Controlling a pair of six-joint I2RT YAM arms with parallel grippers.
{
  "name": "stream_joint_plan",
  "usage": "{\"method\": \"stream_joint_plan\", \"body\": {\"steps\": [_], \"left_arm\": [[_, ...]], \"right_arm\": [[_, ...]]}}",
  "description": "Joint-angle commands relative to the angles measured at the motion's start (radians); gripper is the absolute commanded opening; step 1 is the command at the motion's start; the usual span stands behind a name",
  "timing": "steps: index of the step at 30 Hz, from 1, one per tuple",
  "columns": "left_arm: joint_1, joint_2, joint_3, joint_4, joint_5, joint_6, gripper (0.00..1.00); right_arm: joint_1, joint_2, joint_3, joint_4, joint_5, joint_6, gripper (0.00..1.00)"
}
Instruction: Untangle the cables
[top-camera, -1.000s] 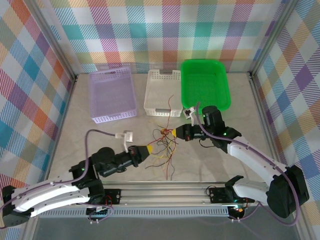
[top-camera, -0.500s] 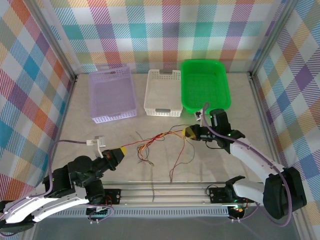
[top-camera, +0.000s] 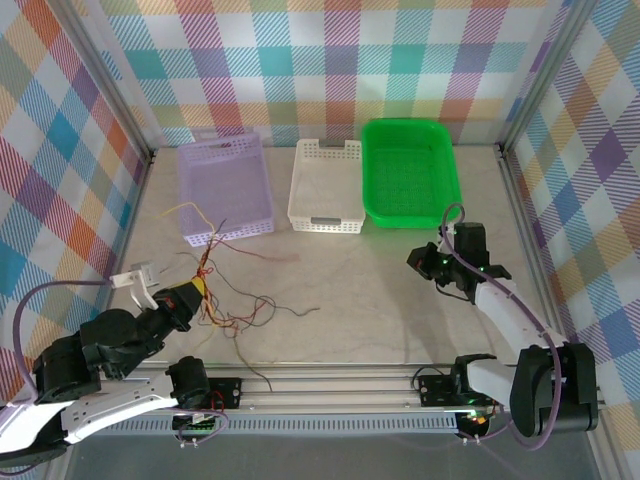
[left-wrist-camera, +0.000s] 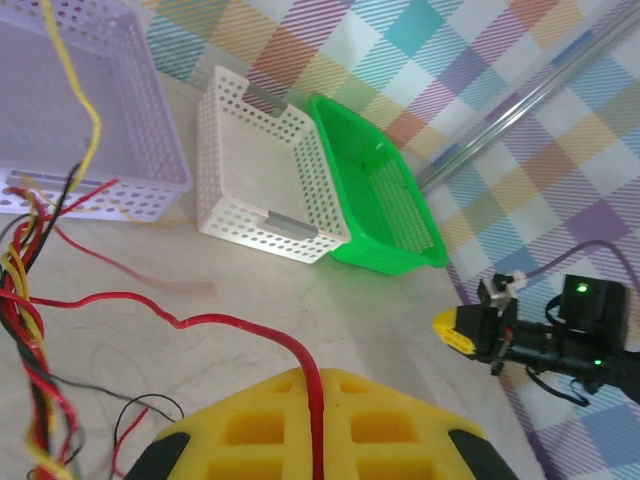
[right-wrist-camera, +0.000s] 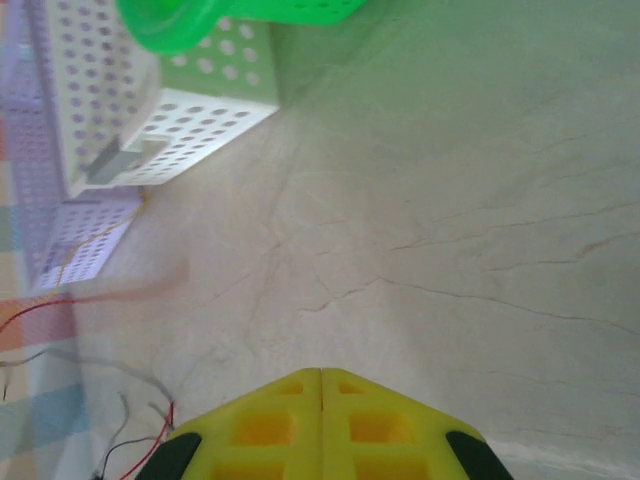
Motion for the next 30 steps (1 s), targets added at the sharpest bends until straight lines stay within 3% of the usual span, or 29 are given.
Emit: {"method": "stream_joint_plan", "body": {"steps": [1, 2, 8, 12, 17, 22, 26, 30], "left_arm": [[-0.006, 0.088, 0.013, 0.015, 0.005, 0.052, 0.0], [-0.006, 0.116, 0.014, 0.038, 0.015, 0.06, 0.0], [-0.006, 0.315, 0.07, 0.208, 0.082, 0.121, 0.0], [-0.004, 0.439, 0.122, 0.288, 0.124, 0.138, 0.0], [0.009, 0.526, 0.145, 0.362, 0.146, 0.135, 0.0], [0.032, 0.581, 0.149, 0.417, 0.178, 0.12, 0.0], [0.049, 0.597, 0.14, 0.446, 0.209, 0.103, 0.0], [0.057, 0.6, 0.125, 0.469, 0.221, 0.087, 0.0]], "right_arm": [[0.035, -0.026, -0.01, 0.139, -0.198, -0.016, 0.0], [0.069, -0.033, 0.005, 0.136, -0.202, -0.043, 0.0], [0.353, -0.057, 0.081, 0.157, -0.185, -0.178, 0.44], [0.509, -0.059, 0.076, 0.242, -0.138, -0.202, 0.57], [0.671, -0.026, 0.043, 0.325, -0.076, -0.261, 0.67], [0.815, 0.036, 0.039, 0.373, 0.072, -0.302, 0.71], [0.87, 0.107, 0.046, 0.401, 0.214, -0.304, 0.7], [0.901, 0.155, 0.035, 0.503, 0.276, -0.266, 0.65]]}}
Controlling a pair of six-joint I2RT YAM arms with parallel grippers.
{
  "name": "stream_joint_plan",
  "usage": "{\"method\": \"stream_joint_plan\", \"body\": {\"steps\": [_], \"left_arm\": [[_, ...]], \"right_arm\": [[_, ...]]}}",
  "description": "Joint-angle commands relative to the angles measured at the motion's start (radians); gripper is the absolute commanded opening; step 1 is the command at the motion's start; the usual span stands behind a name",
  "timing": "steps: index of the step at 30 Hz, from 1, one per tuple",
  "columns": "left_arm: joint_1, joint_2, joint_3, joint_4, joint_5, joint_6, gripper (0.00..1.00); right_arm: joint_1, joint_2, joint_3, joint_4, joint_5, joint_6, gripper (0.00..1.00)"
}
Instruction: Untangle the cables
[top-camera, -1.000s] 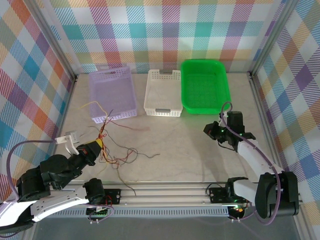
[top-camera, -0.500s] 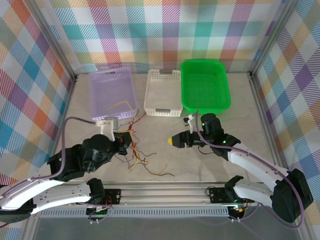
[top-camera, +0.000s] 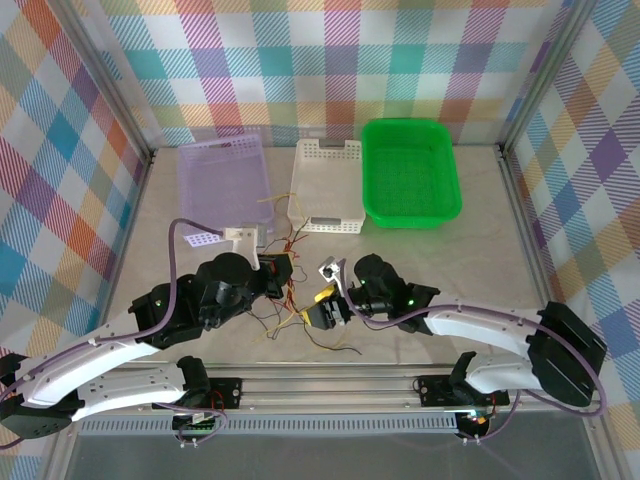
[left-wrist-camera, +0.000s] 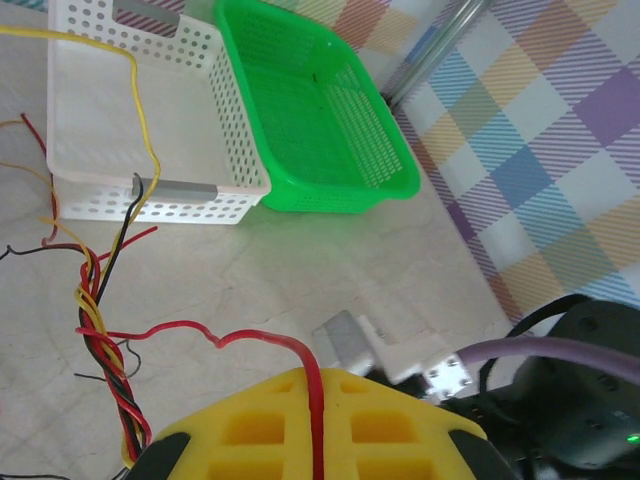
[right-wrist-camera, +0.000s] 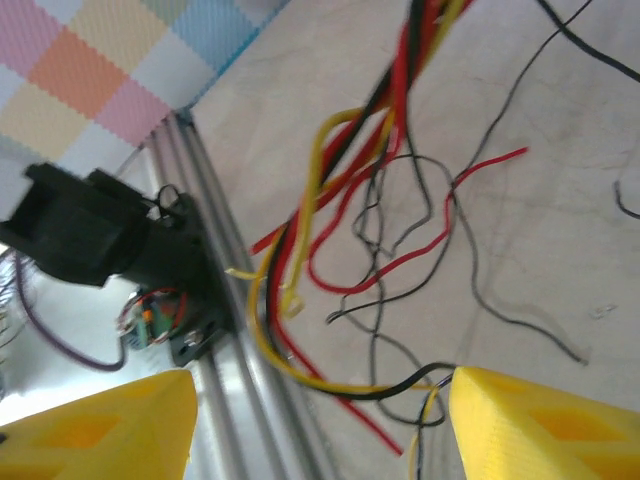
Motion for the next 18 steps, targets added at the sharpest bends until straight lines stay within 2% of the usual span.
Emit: {"method": "stream_joint_plan", "body": {"steps": [1, 4, 9, 16, 18], "left_arm": [[0.013, -0.003, 0.009, 0.076, 0.024, -0.017, 0.0], [0.016, 0.003, 0.003, 0.083, 0.035, -0.025, 0.0], [0.022, 0.011, -0.009, 0.095, 0.045, -0.033, 0.0], [0.03, 0.001, -0.014, 0.102, 0.054, -0.037, 0.0], [0.034, 0.001, -0.018, 0.11, 0.06, -0.038, 0.0]], "right_arm": [[0.03, 0.022, -0.011, 0.137, 0.121, 0.009, 0.63], [0.045, 0.039, -0.013, 0.198, 0.16, 0.034, 0.57], [0.048, 0.084, 0.022, 0.234, 0.152, 0.059, 0.52], [0.048, 0.095, 0.019, 0.226, 0.176, 0.054, 0.3], [0.049, 0.099, 0.016, 0.234, 0.178, 0.055, 0.21]]}}
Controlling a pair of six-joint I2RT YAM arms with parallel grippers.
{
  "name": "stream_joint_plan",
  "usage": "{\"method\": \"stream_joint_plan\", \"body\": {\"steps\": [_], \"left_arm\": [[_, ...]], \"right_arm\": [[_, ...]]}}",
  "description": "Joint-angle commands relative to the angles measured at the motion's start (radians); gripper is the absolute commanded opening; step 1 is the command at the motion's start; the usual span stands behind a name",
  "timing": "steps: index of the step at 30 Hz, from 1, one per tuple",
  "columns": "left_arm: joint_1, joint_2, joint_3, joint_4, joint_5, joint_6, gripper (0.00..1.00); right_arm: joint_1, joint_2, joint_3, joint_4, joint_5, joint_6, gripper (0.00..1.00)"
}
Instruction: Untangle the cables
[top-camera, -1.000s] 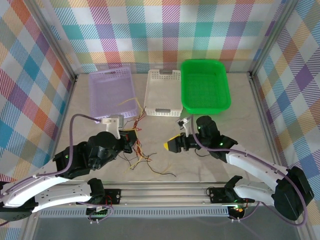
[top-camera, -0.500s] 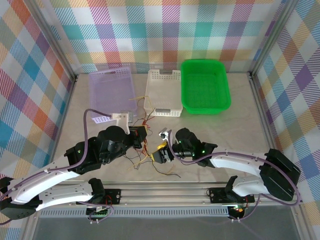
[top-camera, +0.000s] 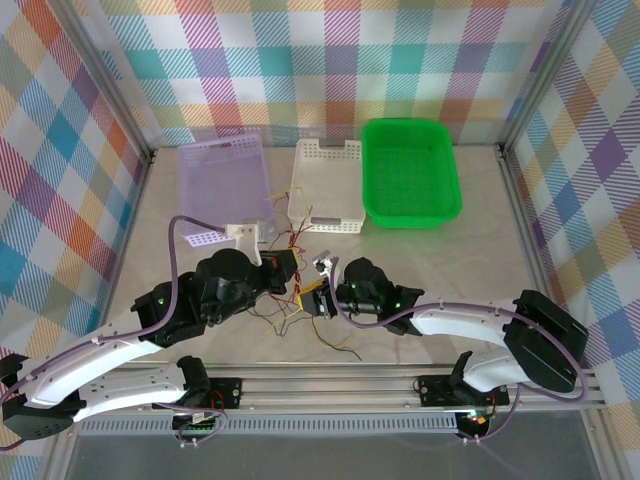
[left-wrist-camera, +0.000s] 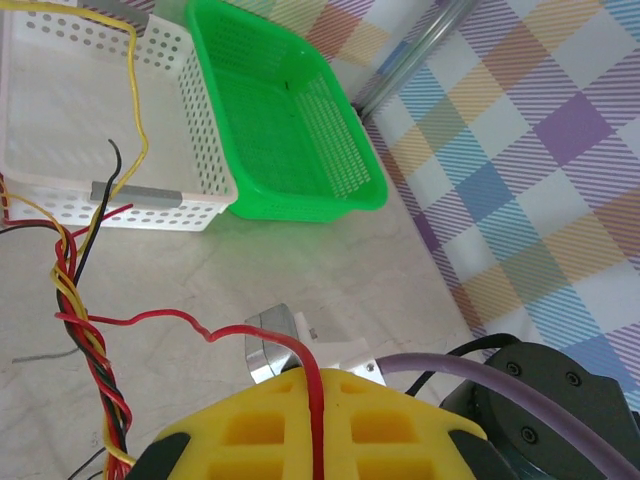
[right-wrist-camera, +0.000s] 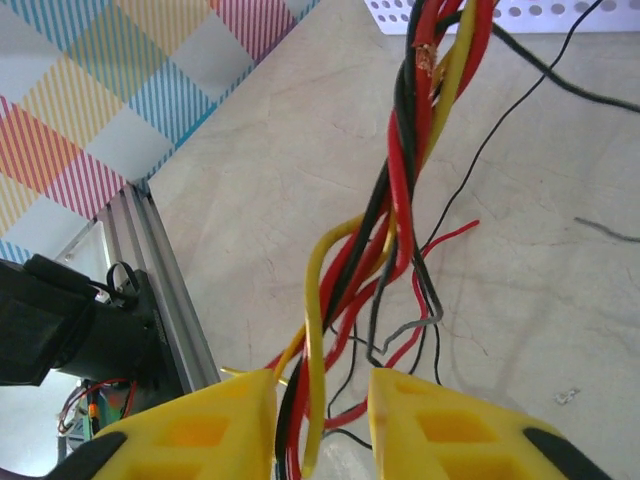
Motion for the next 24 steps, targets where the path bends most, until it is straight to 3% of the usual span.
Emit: {"method": "stream_joint_plan", "body": {"steps": [1, 4, 11, 18, 24], "left_arm": [[0.013, -0.011, -0.017, 0.052, 0.014, -0.014, 0.0], [0.015, -0.012, -0.015, 0.045, 0.013, -0.013, 0.0], [0.044, -0.112, 0.039, -0.137, -0.101, 0.001, 0.0], [0.076, -0.174, 0.172, -0.356, -0.216, 0.051, 0.0], [0.077, -0.157, 0.272, -0.451, -0.27, 0.098, 0.0]], "right_arm": [[0.004, 0.001, 0.014, 0.043, 0.02, -0.002, 0.16], [0.004, -0.016, 0.007, 0.029, 0.038, -0.008, 0.0], [-0.021, -0.147, -0.106, -0.078, 0.206, 0.006, 0.0], [-0.268, -0.298, -0.252, -0.149, 0.113, 0.123, 0.0], [-0.416, -0.39, -0.252, -0.299, 0.104, 0.153, 0.0]]}}
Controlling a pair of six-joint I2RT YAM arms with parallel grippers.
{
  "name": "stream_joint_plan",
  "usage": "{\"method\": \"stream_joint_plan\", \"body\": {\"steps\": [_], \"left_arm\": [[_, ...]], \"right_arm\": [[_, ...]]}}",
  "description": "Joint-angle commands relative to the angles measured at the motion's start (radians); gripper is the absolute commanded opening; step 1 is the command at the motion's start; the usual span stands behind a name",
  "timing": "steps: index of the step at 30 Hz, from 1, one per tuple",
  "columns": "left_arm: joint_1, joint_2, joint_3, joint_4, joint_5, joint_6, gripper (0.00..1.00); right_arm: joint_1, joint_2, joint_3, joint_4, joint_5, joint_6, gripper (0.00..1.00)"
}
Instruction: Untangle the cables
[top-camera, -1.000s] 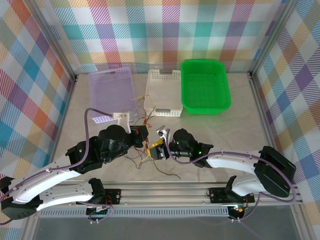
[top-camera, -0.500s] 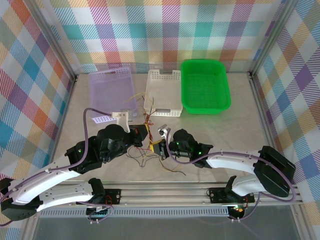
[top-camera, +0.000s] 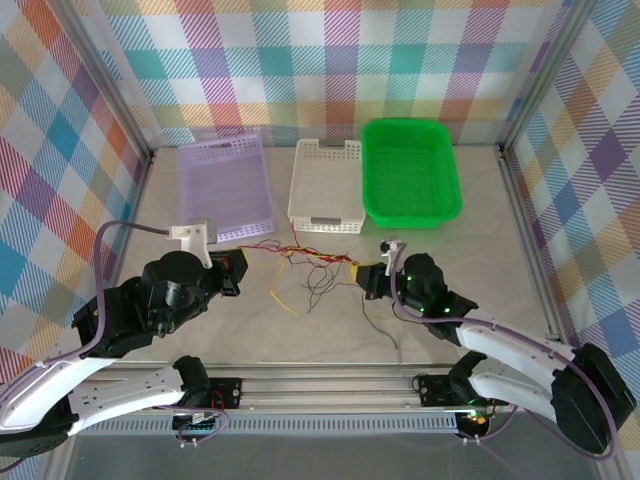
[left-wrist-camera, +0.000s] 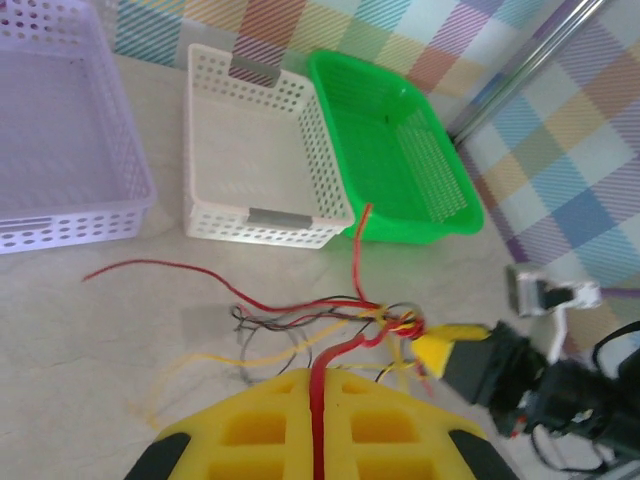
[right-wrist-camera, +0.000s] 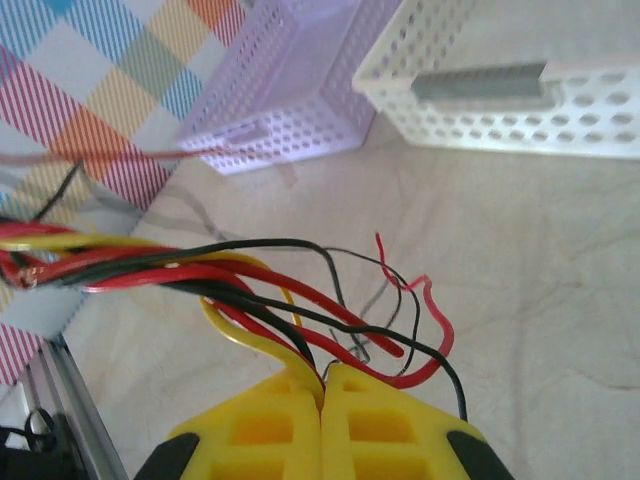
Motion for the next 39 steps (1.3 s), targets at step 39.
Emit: {"method": "stream_joint_plan", "body": {"steps": [39], "left_arm": [[0.018, 0.105, 0.485, -0.255, -0.354, 0.191, 0.0]], "right_arm": [[-0.433, -0.027, -0.04, -0.499, 0.087, 0.205, 0.0]]}}
